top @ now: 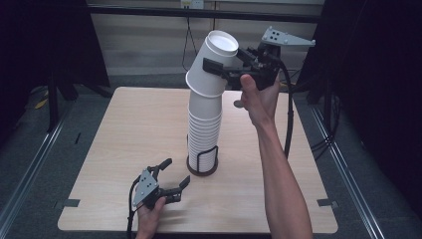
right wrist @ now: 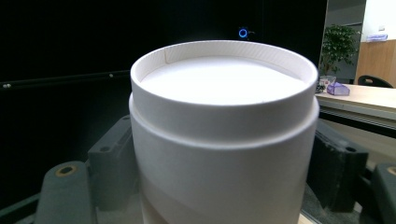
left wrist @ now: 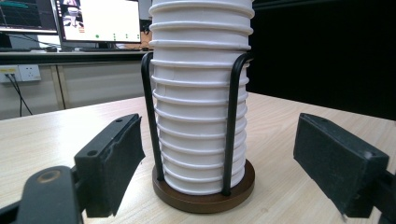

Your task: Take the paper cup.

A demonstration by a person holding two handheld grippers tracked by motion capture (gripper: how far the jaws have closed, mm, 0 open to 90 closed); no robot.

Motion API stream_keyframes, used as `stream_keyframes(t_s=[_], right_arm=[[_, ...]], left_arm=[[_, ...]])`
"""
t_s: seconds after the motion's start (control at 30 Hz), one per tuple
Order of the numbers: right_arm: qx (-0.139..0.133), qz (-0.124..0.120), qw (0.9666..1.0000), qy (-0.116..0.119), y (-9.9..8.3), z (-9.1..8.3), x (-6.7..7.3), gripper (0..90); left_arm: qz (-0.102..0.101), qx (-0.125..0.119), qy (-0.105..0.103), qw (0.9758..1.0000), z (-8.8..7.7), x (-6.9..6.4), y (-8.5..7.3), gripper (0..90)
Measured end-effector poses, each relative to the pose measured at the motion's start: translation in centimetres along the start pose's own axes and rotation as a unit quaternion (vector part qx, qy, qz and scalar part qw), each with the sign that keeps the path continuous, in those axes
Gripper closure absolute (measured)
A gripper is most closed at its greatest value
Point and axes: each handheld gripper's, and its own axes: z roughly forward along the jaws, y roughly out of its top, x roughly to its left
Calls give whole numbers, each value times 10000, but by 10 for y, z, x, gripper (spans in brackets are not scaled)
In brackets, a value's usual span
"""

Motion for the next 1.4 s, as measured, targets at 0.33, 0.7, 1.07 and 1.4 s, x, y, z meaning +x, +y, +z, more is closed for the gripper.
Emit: stream_keyframes(t_s=[0.33, 0.7, 1.07, 1.4], right_arm=[[-221, 19, 9997, -59, 5, -10, 0, 220], [-322, 18, 9994, -105, 10, -25, -1, 220], [-450, 40, 9987, -235, 11, -43, -3, 220], [-490, 22, 9982, -357, 14, -58, -7, 219]], left_arm=[[1, 0, 0, 10000, 0, 0, 0, 156], [0, 0, 1, 10000, 0, 0, 0, 156], [1, 1, 1, 10000, 0, 0, 0, 156], [-1, 1, 0, 10000, 0, 0, 0, 155]])
